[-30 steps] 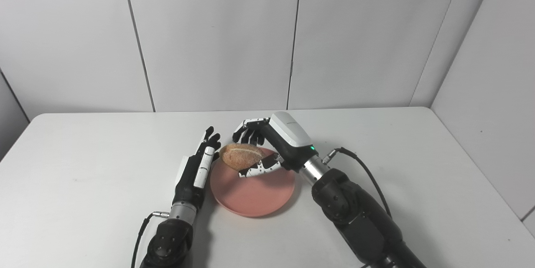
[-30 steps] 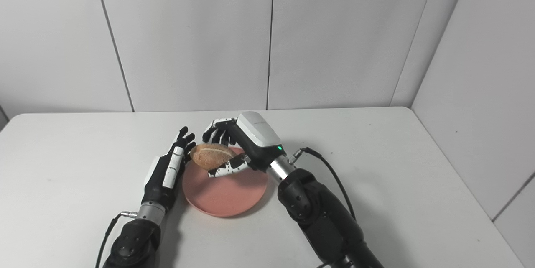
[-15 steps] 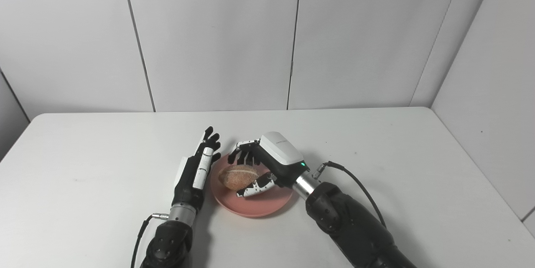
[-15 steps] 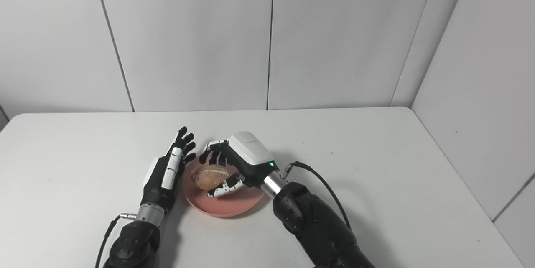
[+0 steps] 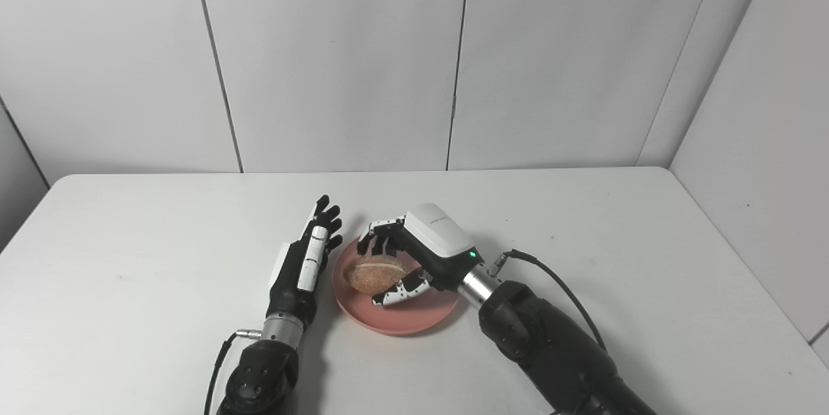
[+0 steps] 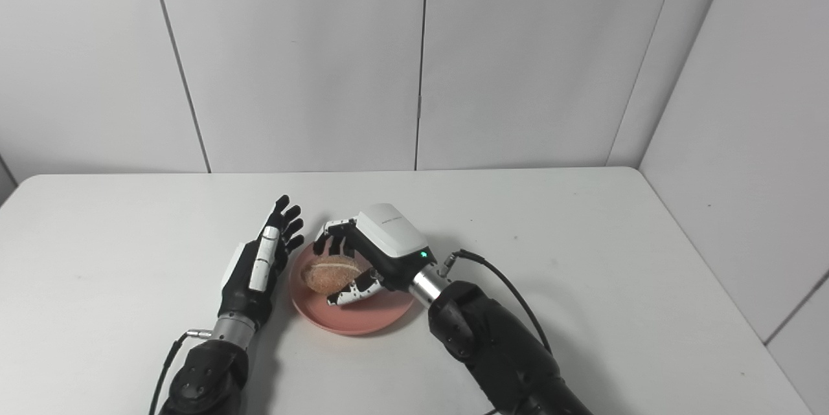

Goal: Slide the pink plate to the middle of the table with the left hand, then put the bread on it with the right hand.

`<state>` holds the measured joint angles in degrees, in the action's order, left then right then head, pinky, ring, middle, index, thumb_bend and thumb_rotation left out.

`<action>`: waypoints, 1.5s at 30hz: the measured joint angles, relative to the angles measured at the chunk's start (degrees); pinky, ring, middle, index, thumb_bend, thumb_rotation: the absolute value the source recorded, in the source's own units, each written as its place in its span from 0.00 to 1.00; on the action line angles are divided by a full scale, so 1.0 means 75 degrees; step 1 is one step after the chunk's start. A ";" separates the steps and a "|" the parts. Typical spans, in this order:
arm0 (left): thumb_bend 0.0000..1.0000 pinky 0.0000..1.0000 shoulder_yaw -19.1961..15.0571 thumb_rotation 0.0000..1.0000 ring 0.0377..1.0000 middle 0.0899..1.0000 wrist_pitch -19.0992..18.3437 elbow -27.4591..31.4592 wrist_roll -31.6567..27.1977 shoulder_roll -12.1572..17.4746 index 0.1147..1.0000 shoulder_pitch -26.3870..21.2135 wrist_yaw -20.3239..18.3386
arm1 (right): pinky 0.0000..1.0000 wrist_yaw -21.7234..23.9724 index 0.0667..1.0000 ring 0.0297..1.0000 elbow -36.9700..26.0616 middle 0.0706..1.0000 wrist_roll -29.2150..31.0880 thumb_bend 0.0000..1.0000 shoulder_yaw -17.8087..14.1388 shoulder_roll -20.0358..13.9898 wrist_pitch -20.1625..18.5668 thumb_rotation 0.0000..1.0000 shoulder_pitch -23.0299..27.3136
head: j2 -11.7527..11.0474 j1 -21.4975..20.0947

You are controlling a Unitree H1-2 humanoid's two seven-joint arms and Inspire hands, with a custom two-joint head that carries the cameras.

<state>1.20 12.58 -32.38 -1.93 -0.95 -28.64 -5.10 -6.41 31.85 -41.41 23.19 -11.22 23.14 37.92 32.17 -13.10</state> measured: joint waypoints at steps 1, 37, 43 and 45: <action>0.68 0.96 0.0002 1.00 0.96 0.96 0.0000 -0.0001 0.0000 0.0001 0.98 0.0000 0.0000 | 0.58 0.0043 0.47 0.60 -0.0056 0.61 -0.0024 0.52 0.0016 -0.0034 -0.0002 0.12 0.0000 | 0.0000 0.0000; 0.67 0.93 0.0025 1.00 0.96 0.96 0.0003 -0.0002 0.0033 0.0029 0.98 -0.0005 -0.0026 | 0.86 0.0466 0.94 0.90 -0.1895 0.94 0.0454 0.69 -0.0954 -0.0157 -0.0415 0.62 -0.0804 | 0.0035 -0.0047; 0.66 0.92 0.0004 1.00 0.96 0.97 0.0017 -0.0006 -0.0089 0.0026 0.98 -0.0006 -0.0079 | 0.87 0.0462 0.99 0.96 -0.2449 1.00 0.1333 0.66 -0.1582 -0.0113 -0.0605 0.76 -0.1441 | 0.0035 -0.0047; 0.66 0.91 0.0004 1.00 0.96 0.96 0.0018 -0.0008 -0.0087 0.0029 0.98 -0.0004 -0.0080 | 0.92 0.0462 1.00 0.99 -0.2586 1.00 0.1479 0.66 -0.1662 -0.0092 -0.0683 0.82 -0.1607 | 0.0047 -0.0047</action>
<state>1.23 12.71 -32.44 -2.59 -0.73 -28.67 -5.69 -2.95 12.45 -30.32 10.72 -11.91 18.03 25.86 32.52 -13.45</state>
